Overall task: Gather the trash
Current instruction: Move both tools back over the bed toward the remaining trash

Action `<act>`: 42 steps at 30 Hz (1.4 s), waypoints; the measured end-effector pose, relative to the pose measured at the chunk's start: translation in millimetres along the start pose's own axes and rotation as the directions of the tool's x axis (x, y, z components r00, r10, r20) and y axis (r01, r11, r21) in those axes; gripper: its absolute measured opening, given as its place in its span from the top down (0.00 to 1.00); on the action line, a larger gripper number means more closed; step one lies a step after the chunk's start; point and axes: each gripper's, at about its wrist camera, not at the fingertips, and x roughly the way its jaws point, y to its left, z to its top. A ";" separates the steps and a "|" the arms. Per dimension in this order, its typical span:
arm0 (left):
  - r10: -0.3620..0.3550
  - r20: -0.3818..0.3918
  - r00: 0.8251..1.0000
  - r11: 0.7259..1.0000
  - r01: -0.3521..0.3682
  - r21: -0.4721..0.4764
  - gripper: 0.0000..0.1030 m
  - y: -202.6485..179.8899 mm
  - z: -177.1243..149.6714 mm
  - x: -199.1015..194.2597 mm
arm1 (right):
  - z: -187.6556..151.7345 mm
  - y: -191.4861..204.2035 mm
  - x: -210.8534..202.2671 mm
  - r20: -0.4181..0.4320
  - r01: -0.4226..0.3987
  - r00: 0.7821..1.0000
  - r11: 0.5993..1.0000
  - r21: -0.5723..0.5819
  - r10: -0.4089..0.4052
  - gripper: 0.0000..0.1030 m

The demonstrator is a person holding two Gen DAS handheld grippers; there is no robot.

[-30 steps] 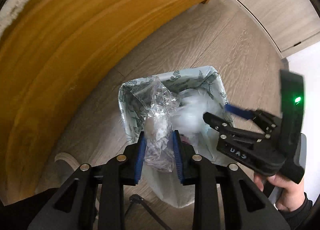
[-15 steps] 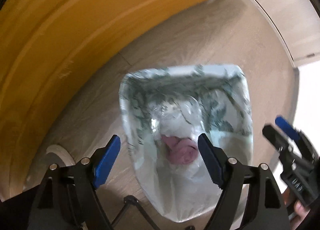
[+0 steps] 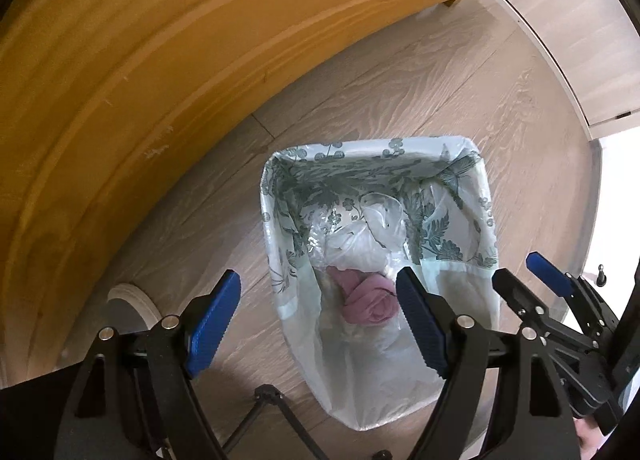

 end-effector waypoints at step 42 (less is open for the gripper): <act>0.189 0.622 0.760 0.870 0.165 -0.465 0.13 311.1 -115.1 -381.7 | 68.1 347.9 -234.8 0.413 0.010 0.879 0.856 -0.516 0.239 0.28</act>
